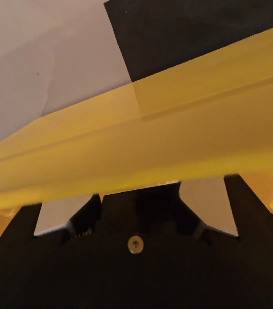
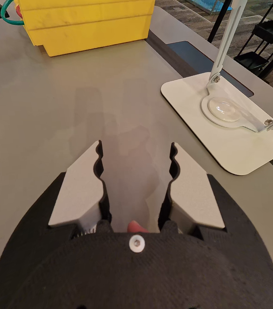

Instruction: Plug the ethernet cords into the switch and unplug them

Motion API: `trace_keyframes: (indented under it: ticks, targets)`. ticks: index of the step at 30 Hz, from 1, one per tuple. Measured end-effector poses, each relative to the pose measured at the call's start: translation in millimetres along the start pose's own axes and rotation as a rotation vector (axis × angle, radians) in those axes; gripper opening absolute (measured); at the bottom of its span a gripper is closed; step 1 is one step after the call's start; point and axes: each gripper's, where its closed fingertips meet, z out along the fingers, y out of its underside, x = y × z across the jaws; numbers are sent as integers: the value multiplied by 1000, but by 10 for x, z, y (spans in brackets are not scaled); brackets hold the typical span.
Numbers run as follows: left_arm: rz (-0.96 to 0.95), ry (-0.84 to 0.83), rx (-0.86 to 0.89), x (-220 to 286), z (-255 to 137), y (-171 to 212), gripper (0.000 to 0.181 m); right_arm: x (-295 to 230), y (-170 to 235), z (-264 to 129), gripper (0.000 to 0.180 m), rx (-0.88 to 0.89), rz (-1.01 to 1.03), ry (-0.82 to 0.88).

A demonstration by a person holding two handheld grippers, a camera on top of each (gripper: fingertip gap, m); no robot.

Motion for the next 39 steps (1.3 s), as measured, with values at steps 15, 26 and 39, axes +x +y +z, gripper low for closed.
trace_keyframes:
  ticks: [15, 26, 39]
  targets:
    - [65, 12, 319, 23, -567, -24, 104, -10, 6, 1, 80, -2, -1, -2]
    - [103, 95, 632, 280, -1137, 32, 104, -30, -49, -18, 82, 22, -27, 4]
    - [591, 611, 934, 2745, -2133, 634, 104, -287, -654, -317, 94, 291, -310, 70]
